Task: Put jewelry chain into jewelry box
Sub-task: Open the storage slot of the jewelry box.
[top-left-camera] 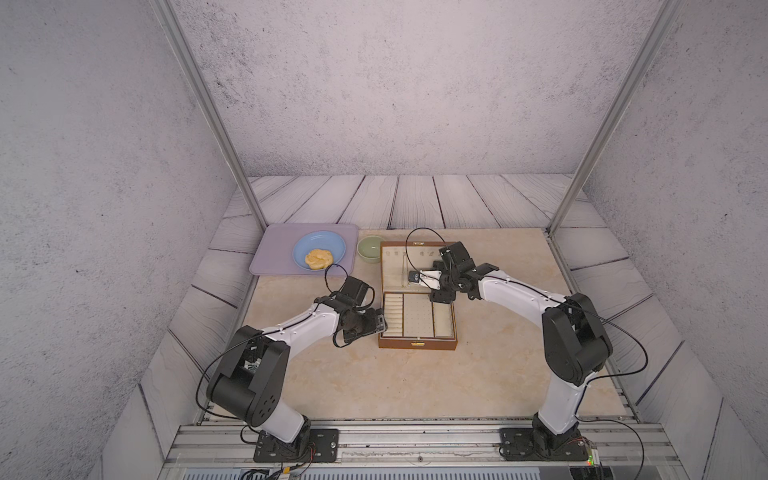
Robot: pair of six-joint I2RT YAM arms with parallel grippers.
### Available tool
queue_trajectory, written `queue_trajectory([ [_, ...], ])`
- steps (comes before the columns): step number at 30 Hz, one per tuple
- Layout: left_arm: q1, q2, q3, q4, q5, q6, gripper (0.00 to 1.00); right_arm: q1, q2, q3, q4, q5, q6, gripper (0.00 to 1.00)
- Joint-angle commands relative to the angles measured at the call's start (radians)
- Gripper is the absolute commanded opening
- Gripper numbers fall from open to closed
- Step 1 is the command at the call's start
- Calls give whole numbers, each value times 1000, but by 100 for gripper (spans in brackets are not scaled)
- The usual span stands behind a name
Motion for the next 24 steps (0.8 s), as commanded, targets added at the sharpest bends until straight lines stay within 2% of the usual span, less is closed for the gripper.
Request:
queue_trajectory([
  [1, -7, 22, 16, -48, -22, 13, 88, -8, 39, 33, -30, -40, -8, 80],
  [24, -7, 23, 16, -57, -25, 15, 88, -83, 23, 10, -62, 34, -76, 79],
])
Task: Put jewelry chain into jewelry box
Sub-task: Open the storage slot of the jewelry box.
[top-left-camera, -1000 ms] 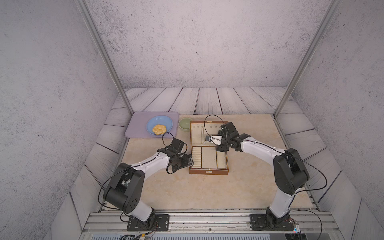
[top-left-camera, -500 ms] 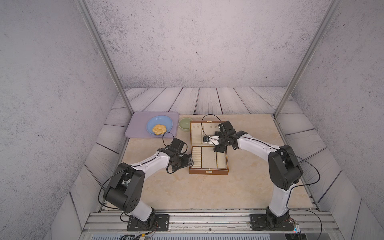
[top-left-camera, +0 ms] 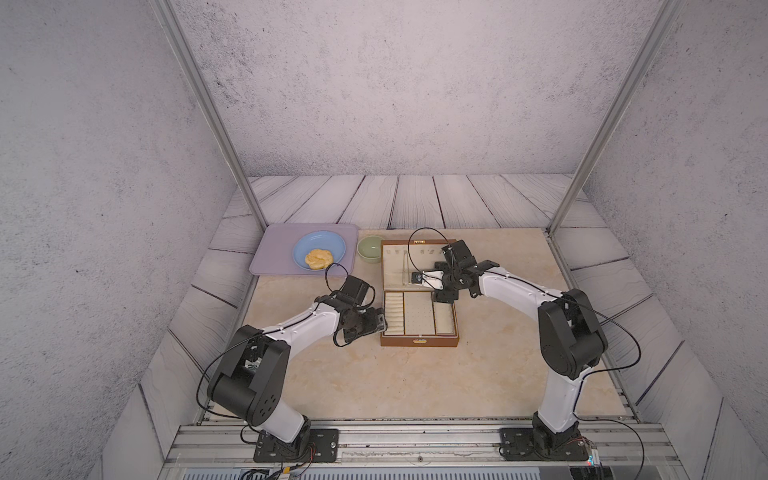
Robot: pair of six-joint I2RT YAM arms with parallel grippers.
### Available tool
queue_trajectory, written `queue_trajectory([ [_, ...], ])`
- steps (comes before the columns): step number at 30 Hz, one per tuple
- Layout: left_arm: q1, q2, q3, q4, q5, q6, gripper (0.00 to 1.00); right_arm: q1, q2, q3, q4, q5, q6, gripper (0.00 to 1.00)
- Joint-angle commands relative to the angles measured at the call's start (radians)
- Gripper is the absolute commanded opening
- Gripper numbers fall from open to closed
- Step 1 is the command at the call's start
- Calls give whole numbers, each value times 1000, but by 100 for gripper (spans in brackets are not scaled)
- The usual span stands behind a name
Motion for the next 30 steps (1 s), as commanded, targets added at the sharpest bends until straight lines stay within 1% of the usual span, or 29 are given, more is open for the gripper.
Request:
queue_trajectory([
  [1, -5, 16, 9, -54, -24, 14, 88, -30, -6, -12, -22, 54, -16, 79],
  [6, -5, 17, 10, -56, -27, 17, 88, -25, 18, 10, -49, -36, -15, 79],
  [12, -5, 23, 14, -56, -27, 17, 88, 0, 60, 63, -75, -77, -10, 78],
  [18, -5, 23, 14, -58, -27, 20, 88, 43, 104, 112, -74, -92, -7, 78],
  [24, -5, 22, 14, -58, -30, 19, 88, 59, 127, 147, -81, -97, 1, 78],
  [28, -5, 24, 13, -58, -30, 18, 88, 62, 120, 157, -85, -122, 24, 77],
  [30, -5, 26, 14, -60, -31, 18, 88, 63, 120, 174, -100, -139, 45, 74],
])
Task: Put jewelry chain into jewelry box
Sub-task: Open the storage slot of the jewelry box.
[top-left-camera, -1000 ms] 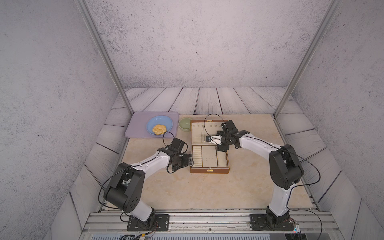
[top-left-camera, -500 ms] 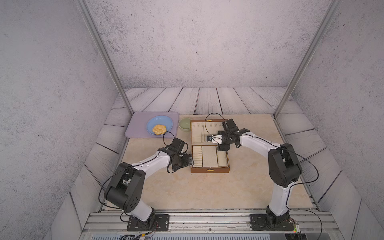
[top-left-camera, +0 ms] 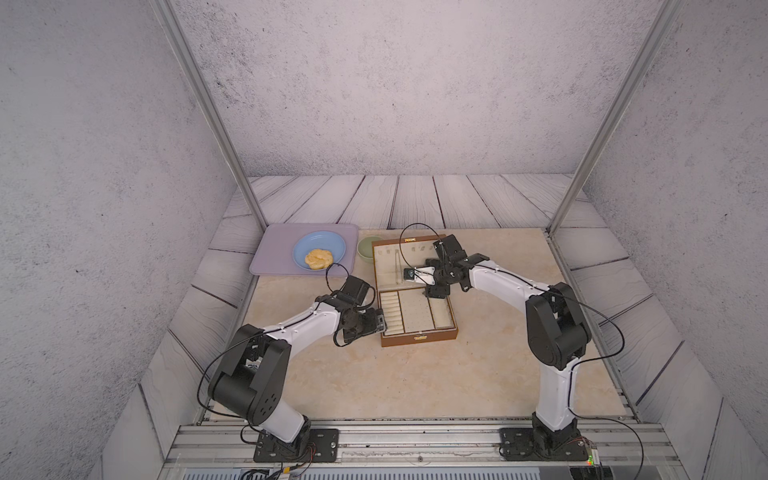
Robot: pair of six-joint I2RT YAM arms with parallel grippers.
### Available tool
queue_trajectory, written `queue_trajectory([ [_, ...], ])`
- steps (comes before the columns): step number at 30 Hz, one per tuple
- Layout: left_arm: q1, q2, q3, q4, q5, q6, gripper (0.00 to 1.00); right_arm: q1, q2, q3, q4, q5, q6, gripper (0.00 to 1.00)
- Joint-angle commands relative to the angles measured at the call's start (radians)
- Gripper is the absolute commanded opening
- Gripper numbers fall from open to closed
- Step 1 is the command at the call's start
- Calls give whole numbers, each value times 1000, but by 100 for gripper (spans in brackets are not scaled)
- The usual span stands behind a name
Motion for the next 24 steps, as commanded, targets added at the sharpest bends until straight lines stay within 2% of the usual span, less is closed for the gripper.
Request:
queue_trajectory([
  [1, -3, 21, 8, -43, -25, 16, 88, 11, 20, 32, -59, -69, 40, 71],
  [4, -3, 20, 8, -45, -24, 16, 88, 11, 21, 30, -64, -67, 46, 64],
  [7, -3, 19, 8, -47, -26, 16, 88, 13, 21, 29, -69, -37, 51, 61],
  [11, -3, 19, 7, -46, -26, 15, 88, 11, 8, 0, -18, 33, 66, 62],
  [17, -3, 23, 7, -43, -26, 13, 88, 11, -32, -34, 94, 46, 104, 65],
  [24, -3, 29, 10, -51, -28, 15, 88, 9, -18, 3, 139, 100, 77, 70],
])
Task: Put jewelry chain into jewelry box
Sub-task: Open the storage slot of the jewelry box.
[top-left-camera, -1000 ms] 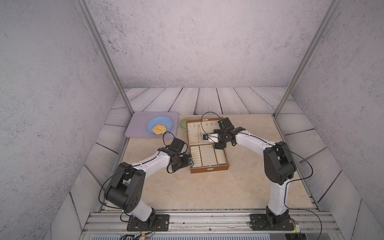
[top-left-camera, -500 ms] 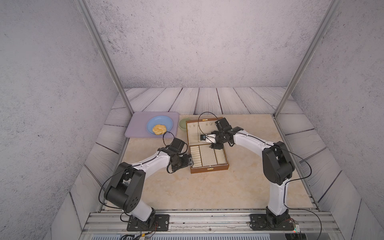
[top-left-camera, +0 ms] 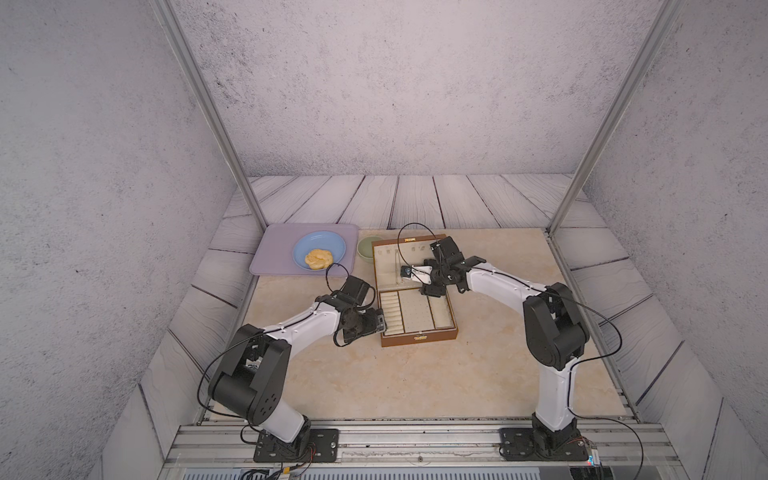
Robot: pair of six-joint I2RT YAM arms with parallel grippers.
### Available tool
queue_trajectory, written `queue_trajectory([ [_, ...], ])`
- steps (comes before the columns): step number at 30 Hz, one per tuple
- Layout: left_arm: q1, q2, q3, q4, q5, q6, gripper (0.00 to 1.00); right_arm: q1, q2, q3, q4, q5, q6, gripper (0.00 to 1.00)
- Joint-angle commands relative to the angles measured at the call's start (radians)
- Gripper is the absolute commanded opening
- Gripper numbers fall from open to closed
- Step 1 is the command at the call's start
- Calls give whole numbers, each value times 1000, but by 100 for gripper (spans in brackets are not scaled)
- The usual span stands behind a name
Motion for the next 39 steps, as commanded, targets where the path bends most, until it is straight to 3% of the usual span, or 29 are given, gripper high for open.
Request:
queue_trajectory([
  [1, -3, 29, 12, -53, -25, 17, 88, -2, -19, 28, 61, 42, -13, 71],
  [15, -4, 31, 19, -61, -31, 22, 88, 2, -70, 11, 72, 61, -61, 72],
  [39, -3, 37, 22, -66, -33, 26, 88, 32, 50, 45, -6, 92, -135, 72],
])
